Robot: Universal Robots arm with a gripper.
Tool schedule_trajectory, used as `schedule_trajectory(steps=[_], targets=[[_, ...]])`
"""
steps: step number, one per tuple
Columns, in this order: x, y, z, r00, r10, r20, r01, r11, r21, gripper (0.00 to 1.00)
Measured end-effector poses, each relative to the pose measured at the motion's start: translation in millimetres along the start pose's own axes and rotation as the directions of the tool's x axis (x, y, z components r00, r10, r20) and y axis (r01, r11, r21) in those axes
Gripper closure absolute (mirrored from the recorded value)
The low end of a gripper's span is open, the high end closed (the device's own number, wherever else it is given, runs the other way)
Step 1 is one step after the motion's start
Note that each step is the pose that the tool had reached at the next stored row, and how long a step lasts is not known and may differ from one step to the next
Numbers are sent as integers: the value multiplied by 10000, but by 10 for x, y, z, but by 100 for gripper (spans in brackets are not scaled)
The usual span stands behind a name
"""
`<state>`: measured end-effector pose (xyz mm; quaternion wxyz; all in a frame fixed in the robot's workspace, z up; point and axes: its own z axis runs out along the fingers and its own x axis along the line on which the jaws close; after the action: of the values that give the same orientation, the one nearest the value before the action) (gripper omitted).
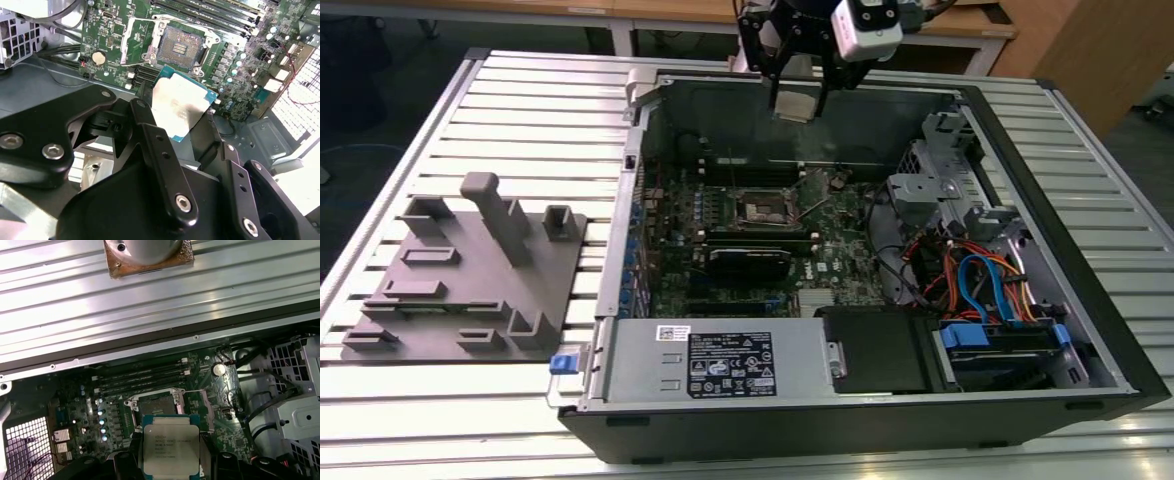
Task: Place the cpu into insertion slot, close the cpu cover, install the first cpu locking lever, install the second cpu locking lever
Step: 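Place the cpu into insertion slot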
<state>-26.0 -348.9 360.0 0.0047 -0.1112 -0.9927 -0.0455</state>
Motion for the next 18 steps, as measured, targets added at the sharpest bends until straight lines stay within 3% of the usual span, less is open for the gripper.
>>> schedule_trajectory(steps=[18], targets=[[0, 0, 1, 9996, 292, 27, -292, 9996, -6, 46]])
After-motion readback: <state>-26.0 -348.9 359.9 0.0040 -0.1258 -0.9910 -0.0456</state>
